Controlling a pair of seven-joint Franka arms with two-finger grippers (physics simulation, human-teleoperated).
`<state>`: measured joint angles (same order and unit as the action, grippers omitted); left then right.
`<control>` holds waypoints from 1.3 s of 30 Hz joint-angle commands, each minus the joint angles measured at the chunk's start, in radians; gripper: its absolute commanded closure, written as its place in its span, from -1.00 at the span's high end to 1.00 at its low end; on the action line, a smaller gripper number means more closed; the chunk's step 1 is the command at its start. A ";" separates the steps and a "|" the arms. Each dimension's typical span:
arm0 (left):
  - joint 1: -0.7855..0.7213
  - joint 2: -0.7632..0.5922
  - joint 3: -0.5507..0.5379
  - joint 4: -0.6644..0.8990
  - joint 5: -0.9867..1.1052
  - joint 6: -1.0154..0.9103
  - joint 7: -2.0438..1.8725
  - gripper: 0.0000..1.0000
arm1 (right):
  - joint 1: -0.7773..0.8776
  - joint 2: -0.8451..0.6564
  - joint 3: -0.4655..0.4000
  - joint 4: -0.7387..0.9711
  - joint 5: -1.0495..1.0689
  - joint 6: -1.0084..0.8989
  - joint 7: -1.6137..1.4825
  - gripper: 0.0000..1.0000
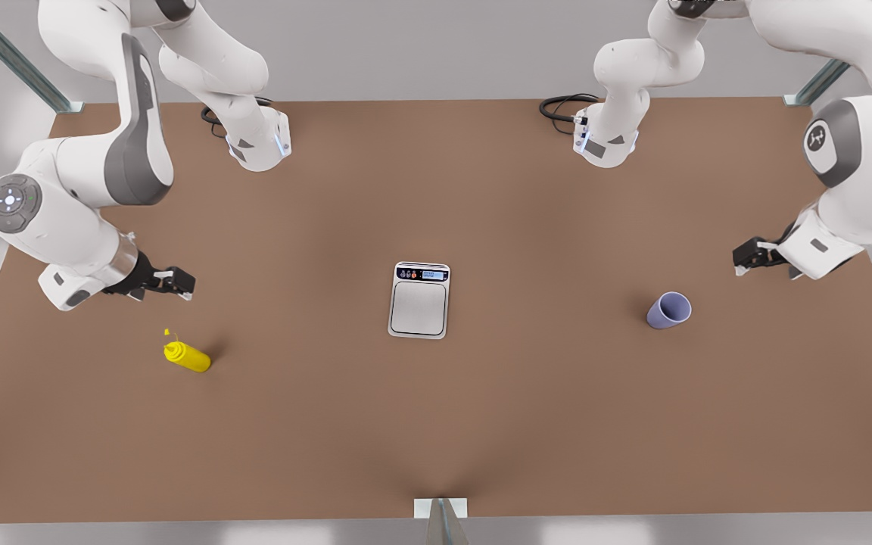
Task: Move cup to the weight, pick up sauce bottle, pour sauce
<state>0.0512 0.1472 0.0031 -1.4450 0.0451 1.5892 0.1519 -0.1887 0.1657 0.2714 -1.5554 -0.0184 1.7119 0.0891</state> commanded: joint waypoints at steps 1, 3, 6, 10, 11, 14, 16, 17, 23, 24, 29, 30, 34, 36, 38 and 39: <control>-0.001 0.000 0.000 0.000 0.001 0.000 0.000 1.00 | 0.000 0.000 0.000 0.002 0.000 -0.002 0.003 1.00; -0.001 0.061 0.000 -0.009 0.001 0.000 -0.002 1.00 | -0.003 0.005 0.000 0.002 0.008 -0.003 -0.003 1.00; 0.030 0.169 0.000 -0.135 0.002 0.146 -0.012 1.00 | -0.003 0.058 0.000 0.070 0.116 -0.092 -0.014 1.00; 0.030 0.154 0.017 -0.377 0.001 0.440 -0.026 1.00 | -0.113 0.112 -0.006 0.209 0.362 -0.209 -0.418 1.00; 0.030 0.152 0.017 -0.428 -0.001 0.491 -0.026 1.00 | -0.161 0.130 -0.004 0.221 0.428 -0.207 -0.580 1.00; 0.032 0.135 0.017 -0.546 -0.001 0.575 -0.026 1.00 | -0.282 0.257 -0.006 0.370 0.581 -0.206 -1.028 1.00; 0.033 0.152 0.017 -0.551 -0.001 0.575 -0.026 1.00 | -0.365 0.368 -0.006 0.400 0.713 -0.186 -1.317 1.00; 0.038 0.152 0.018 -0.557 0.001 0.574 -0.026 1.00 | -0.393 0.429 -0.006 0.400 0.750 -0.152 -1.463 1.00; 0.093 0.178 0.020 -0.575 0.001 0.609 -0.026 1.00 | -0.508 0.509 -0.006 0.178 0.905 -0.225 -1.852 1.00; 0.093 0.180 0.020 -0.580 0.001 0.609 -0.026 1.00 | -0.520 0.523 -0.006 0.155 0.922 -0.219 -1.918 1.00; 0.095 0.218 0.020 -0.581 0.001 0.609 -0.026 1.00 | -0.572 0.587 -0.006 0.121 0.936 -0.132 -2.141 1.00; 0.095 0.230 0.020 -0.580 0.001 0.609 -0.026 1.00 | -0.580 0.595 -0.006 0.121 0.937 -0.132 -2.169 1.00; 0.095 0.264 0.020 -0.578 0.002 0.634 -0.026 1.00 | -0.571 0.715 -0.006 0.127 1.014 -0.133 -2.261 1.00; 0.095 0.273 0.020 -0.577 0.002 0.644 -0.026 1.00 | -0.572 0.770 -0.006 0.129 1.012 -0.133 -2.327 1.00; 0.095 0.281 0.020 -0.577 0.002 0.644 -0.026 1.00 | -0.571 0.788 -0.006 0.132 1.011 -0.132 -2.347 1.00; 0.093 0.287 0.020 -0.577 0.002 0.644 -0.026 0.82 | -0.571 0.790 -0.006 0.132 1.011 -0.132 -2.347 1.00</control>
<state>0.1441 0.4341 0.0230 -2.0210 0.0469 2.2335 0.1258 -0.7593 0.9557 0.2653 -1.4235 0.9925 1.5800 -2.2580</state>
